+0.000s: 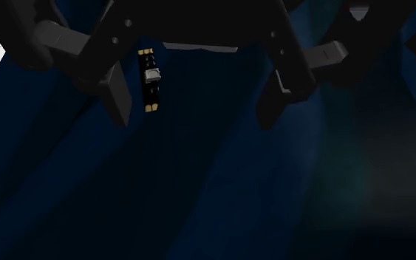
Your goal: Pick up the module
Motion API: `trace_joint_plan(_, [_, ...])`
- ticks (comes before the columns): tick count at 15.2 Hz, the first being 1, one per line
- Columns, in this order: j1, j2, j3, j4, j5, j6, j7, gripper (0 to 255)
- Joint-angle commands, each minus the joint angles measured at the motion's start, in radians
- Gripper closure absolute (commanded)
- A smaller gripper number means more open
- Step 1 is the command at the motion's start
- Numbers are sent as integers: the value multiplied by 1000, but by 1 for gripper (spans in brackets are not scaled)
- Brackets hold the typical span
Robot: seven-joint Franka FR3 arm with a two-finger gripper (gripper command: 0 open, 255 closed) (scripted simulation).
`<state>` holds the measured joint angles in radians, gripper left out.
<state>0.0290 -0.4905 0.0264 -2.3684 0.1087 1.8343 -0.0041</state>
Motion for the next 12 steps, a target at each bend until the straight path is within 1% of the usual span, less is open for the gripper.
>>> trace_joint_plan(1, [7,72,17,17,2,61,14,0])
trace_joint_plan(7, [22,292,60,114,-13,197,60,0])
trace_joint_plan(12, [35,481,86,230,-45,278,107,0])
